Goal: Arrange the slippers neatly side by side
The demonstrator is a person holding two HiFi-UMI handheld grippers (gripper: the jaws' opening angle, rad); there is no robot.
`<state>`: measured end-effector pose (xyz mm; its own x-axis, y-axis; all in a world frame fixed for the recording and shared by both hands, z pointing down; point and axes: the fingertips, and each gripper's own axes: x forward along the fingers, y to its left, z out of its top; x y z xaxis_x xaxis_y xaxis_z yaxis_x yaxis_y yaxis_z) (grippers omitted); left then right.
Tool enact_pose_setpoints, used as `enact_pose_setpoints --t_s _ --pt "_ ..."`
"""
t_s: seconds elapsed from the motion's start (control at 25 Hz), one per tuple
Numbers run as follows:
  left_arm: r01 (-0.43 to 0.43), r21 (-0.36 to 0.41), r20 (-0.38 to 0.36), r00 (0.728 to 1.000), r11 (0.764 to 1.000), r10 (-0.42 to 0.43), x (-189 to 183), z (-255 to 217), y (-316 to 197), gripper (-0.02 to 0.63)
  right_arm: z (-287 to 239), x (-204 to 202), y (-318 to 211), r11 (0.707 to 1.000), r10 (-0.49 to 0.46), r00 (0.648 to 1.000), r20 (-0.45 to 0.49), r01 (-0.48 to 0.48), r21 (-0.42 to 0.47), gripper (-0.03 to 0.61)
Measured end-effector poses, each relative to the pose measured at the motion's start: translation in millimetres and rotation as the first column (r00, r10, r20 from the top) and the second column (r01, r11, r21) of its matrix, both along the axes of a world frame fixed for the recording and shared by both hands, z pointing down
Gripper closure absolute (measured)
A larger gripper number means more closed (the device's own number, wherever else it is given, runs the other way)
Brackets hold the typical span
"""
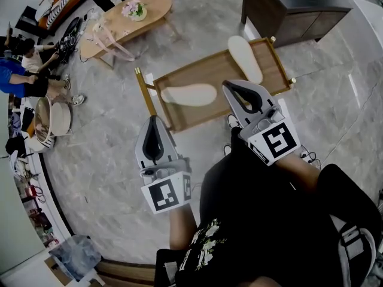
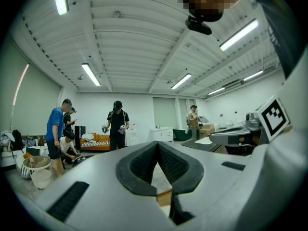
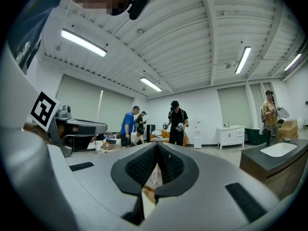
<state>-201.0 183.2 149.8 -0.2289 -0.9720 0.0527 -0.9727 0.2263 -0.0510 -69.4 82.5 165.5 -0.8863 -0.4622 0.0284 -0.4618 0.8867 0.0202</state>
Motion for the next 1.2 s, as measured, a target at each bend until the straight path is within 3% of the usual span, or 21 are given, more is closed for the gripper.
enact_pose_setpoints --t_s 0.64,1.2 --pt "0.031 -0.011 0.038 0.999 0.999 -0.03 -15.3 -7.2 -73.7 0.612 1.4 -20.0 -77.9 0.999 -0.036 0.999 0.014 0.036 -0.017 0.58" --pt "0.096 -0.037 0.043 0.995 0.995 -0.094 -22.0 -2.8 -111.4 0.612 12.5 -41.0 -124.5 0.99 -0.129 0.991 0.022 0.13 -0.05 0.58"
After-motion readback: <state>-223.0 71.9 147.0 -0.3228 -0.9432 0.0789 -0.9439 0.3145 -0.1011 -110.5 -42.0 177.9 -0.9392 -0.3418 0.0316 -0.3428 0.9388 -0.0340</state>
